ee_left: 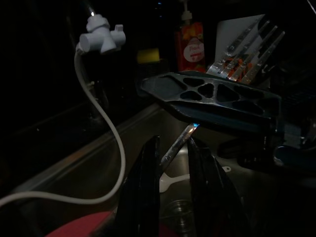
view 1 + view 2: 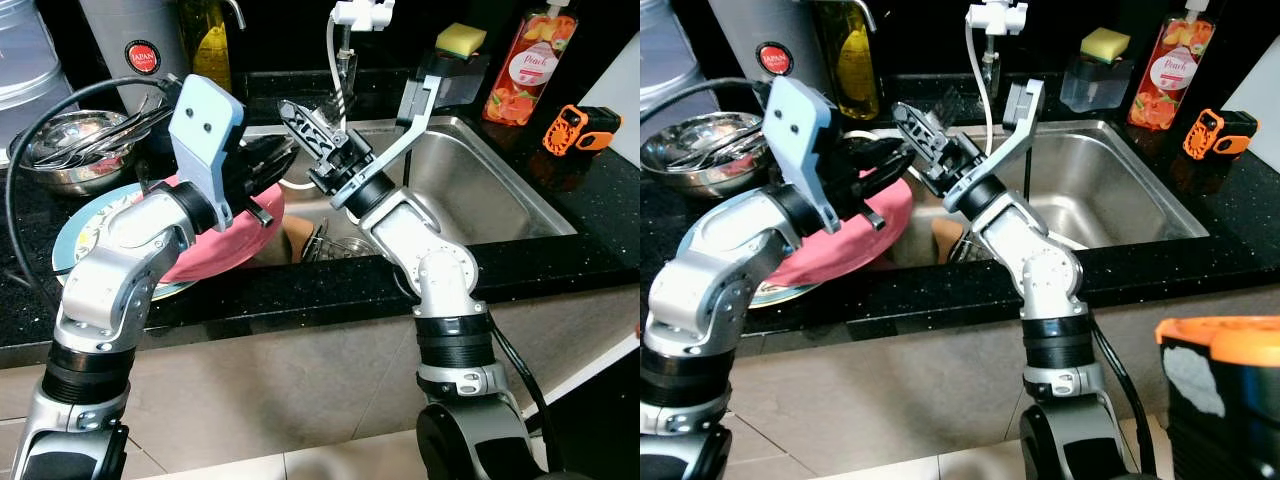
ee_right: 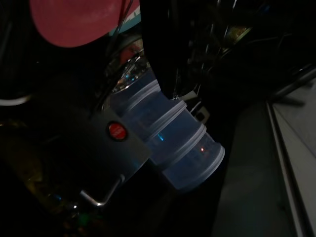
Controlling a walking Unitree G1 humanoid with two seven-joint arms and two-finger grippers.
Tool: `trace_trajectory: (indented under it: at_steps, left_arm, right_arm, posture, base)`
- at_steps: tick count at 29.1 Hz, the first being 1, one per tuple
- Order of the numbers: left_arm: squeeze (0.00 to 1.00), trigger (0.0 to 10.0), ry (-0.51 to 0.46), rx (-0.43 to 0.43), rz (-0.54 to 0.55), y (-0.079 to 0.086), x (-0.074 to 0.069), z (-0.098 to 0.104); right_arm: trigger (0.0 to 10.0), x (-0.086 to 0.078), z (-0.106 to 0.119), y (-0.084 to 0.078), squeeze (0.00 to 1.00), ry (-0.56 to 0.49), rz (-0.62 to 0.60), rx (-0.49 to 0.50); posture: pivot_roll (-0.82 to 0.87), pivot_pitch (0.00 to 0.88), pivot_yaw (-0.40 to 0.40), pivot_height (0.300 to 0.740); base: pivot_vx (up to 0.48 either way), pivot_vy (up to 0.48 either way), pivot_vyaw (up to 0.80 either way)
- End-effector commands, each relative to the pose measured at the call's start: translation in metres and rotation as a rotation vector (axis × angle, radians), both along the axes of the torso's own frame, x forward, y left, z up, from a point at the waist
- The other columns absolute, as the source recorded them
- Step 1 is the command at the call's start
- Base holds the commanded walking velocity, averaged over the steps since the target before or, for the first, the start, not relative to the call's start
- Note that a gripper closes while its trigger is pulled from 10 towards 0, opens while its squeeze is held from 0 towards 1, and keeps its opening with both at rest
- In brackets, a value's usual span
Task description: Kitchen organization
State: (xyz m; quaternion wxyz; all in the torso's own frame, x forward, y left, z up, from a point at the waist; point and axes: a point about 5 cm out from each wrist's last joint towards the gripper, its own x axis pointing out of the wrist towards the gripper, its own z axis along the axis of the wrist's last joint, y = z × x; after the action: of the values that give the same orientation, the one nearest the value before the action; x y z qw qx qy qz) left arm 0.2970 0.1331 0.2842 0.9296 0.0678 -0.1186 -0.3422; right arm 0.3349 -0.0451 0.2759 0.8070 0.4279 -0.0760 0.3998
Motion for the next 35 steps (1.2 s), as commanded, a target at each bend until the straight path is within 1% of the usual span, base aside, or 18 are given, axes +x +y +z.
trace_trajectory:
  at_steps: [1, 3, 5, 8, 11, 12, 13, 14, 15, 16, 17, 18, 20, 21, 23, 26, 28, 35]
  left_arm:
    - [0.0, 10.0, -0.098, -0.129, 0.106, 0.026, -0.004, 0.026]
    - [0.0, 10.0, -0.088, -0.148, 0.148, 0.035, -0.003, 0.026]
    - [0.0, 10.0, -0.072, -0.165, 0.212, 0.045, 0.0, 0.024]
    - [0.0, 10.0, -0.009, -0.179, 0.426, 0.071, 0.01, 0.013]
    - [0.0, 10.0, 0.04, -0.204, 0.559, 0.088, 0.015, 0.006]
    - [0.0, 10.0, 0.04, -0.204, 0.559, 0.088, 0.015, 0.006]
    - [0.0, 10.0, 0.043, -0.213, 0.593, 0.092, 0.015, 0.004]
    - [0.0, 10.0, 0.055, -0.227, 0.615, 0.096, 0.014, 0.003]
    - [0.0, 10.0, 0.055, -0.227, 0.615, 0.096, 0.014, 0.003]
    - [0.0, 10.0, 0.061, -0.23, 0.638, 0.099, 0.014, 0.001]
    - [0.0, 10.0, 0.076, -0.229, 0.662, 0.102, 0.014, -0.001]
    - [0.0, 10.0, 0.076, -0.229, 0.662, 0.102, 0.014, -0.001]
    - [0.0, 10.0, 0.128, -0.235, 0.723, 0.108, 0.014, -0.009]
    - [0.0, 10.0, 0.173, -0.24, 0.767, 0.11, 0.016, -0.016]
    - [0.0, 10.0, 0.231, -0.229, 0.847, 0.114, 0.019, -0.027]
    - [0.0, 10.0, 0.249, -0.225, 0.858, 0.113, 0.02, -0.03]
    - [0.0, 10.0, 0.332, -0.22, 0.897, 0.108, 0.02, -0.042]
    - [0.0, 10.0, 0.442, -0.163, 0.908, 0.092, 0.02, -0.069]
  right_arm:
    - [10.0, 0.026, -0.015, -0.035, 0.0, 0.166, -0.28, 0.092]
    - [10.0, 0.037, -0.02, -0.055, 0.0, 0.227, -0.405, 0.114]
    - [10.0, 0.045, -0.028, -0.072, 0.0, 0.275, -0.522, 0.076]
    - [10.0, 0.054, -0.05, -0.099, 0.0, 0.39, -0.688, 0.016]
    - [10.0, 0.055, -0.067, -0.114, 0.0, 0.445, -0.801, -0.075]
    - [10.0, 0.055, -0.067, -0.114, 0.0, 0.445, -0.801, -0.075]
    - [10.0, 0.055, -0.074, -0.119, 0.0, 0.469, -0.845, -0.124]
    - [10.0, 0.055, -0.081, -0.122, 0.52, 0.493, -0.878, -0.175]
    - [10.0, 0.055, -0.081, -0.122, 0.52, 0.493, -0.878, -0.175]
    - [10.0, 0.055, -0.089, -0.12, 1.0, 0.504, -0.858, -0.217]
    - [10.0, 0.056, -0.094, -0.11, 1.0, 0.505, -0.793, -0.268]
    - [10.0, 0.056, -0.094, -0.11, 1.0, 0.505, -0.793, -0.268]
    - [10.0, 0.056, -0.098, -0.079, 1.0, 0.453, -0.576, -0.342]
    - [10.0, 0.053, -0.097, -0.065, 0.0, 0.409, -0.49, -0.367]
    - [10.0, 0.052, -0.094, -0.053, 0.0, 0.362, -0.435, -0.378]
    - [10.0, 0.052, -0.092, -0.053, 0.0, 0.35, -0.445, -0.374]
    - [10.0, 0.053, -0.088, -0.055, 0.0, 0.333, -0.453, -0.354]
    - [10.0, 0.053, -0.085, -0.053, 0.0, 0.304, -0.422, -0.345]
  posture:
    - [0.27, 0.0, -0.052, 0.74]
    - [0.27, 0.0, -0.052, 0.74]
    - [0.27, 0.0, -0.052, 0.74]
    - [0.29, 0.0, -0.058, 0.74]
    - [0.3, 0.0, -0.059, 0.74]
    - [0.3, 0.0, -0.059, 0.74]
    - [0.3, 0.0, -0.06, 0.74]
    - [0.3, 0.0, -0.059, 0.74]
    - [0.3, 0.0, -0.059, 0.74]
    - [0.3, 0.0, -0.059, 0.74]
    - [0.3, 0.0, -0.059, 0.74]
    - [0.3, 0.0, -0.059, 0.74]
    - [0.3, 0.0, -0.054, 0.74]
    - [0.3, 0.0, -0.052, 0.74]
    - [0.3, 0.0, -0.051, 0.74]
    - [0.3, 0.0, -0.051, 0.74]
    - [0.3, 0.0, -0.045, 0.74]
    - [0.3, 0.0, -0.048, 0.74]
  base:
    - [0.0, 0.0, 0.0]
    - [0.0, 0.0, 0.0]
    - [0.0, 0.0, 0.0]
    - [0.0, 0.0, 0.0]
    - [0.0, 0.0, 0.0]
    - [0.0, 0.0, 0.0]
    - [0.0, 0.0, 0.0]
    - [0.0, 0.0, 0.0]
    - [0.0, 0.0, 0.0]
    - [0.0, 0.0, 0.0]
    - [0.0, 0.0, 0.0]
    - [0.0, 0.0, 0.0]
    - [0.0, 0.0, 0.0]
    - [0.0, 0.0, 0.0]
    - [0.0, 0.0, 0.0]
    - [0.0, 0.0, 0.0]
    - [0.0, 0.0, 0.0]
    - [0.0, 0.0, 0.0]
